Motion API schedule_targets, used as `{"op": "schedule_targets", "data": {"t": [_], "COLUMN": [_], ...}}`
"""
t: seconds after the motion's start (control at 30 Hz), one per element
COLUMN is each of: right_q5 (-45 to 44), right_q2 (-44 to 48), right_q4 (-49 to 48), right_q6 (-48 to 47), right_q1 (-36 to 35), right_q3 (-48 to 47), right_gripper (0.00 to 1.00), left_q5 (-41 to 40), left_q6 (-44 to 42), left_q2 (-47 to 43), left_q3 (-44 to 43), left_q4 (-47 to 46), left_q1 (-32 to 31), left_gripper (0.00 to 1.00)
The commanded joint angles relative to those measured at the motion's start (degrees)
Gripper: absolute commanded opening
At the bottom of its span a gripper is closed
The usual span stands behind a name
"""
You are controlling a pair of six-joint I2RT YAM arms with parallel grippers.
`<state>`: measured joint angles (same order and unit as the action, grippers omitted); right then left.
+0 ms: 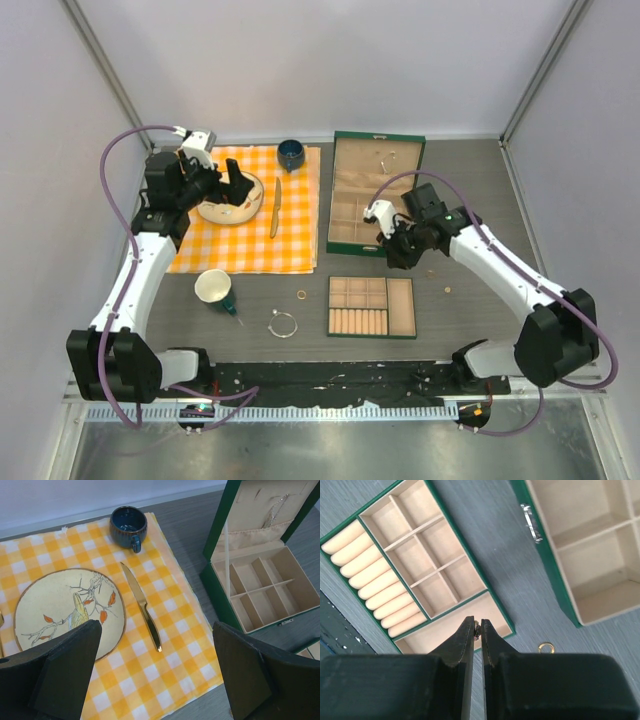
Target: Organize the mixed jewelry
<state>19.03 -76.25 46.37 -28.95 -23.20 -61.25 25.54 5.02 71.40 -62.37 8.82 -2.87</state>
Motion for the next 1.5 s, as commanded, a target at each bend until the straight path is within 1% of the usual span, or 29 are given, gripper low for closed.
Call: {"op": "schedule_targets", "data": {"t": [0.0, 0.2, 0.33, 0.6, 1.07, 1.47], "right_q5": [-1.53, -2.41, -4.69, -6.10, -8.04, -8.56], "right_q2": [-2.32, -5.83, -7.68, -10.50, -14.01, -16.39], "right_q4": [-5.14, -8.66, -10.51, -12.53, -12.62, -11.74], "right_q6": [2.84, 3.64, 4.34, 6.36, 6.19, 6.36], "right_q1": [-3.51, -5.98, -7.38, -9.49, -10.64, -11.16], "right_q3": [1.66, 3.51, 3.86, 4.13, 4.83, 4.83], "right_gripper": [0.01, 0.01, 0.01, 0.01, 0.01, 0.07], "left_q5": [-0.14, -0.32, -0.32, -0.05, -0.05, -0.23], "left_q6": [-0.89, -1.24, -1.32, -1.50, -1.50, -1.68], "left_q2": [-0.82, -0.82, -0.64, -0.64, -0.64, -0.82], "left_q3": [0.32, 0.49, 0.58, 1.02, 1.02, 1.20], "left_q4": [-1.61, -1.61, -1.79, -1.96, -1.88, -1.96], "left_q1": [-0.11, -0.11, -0.11, -0.11, -0.11, -0.03], "left_gripper": [1.00, 1.00, 1.00, 1.00, 1.00, 1.00]}}
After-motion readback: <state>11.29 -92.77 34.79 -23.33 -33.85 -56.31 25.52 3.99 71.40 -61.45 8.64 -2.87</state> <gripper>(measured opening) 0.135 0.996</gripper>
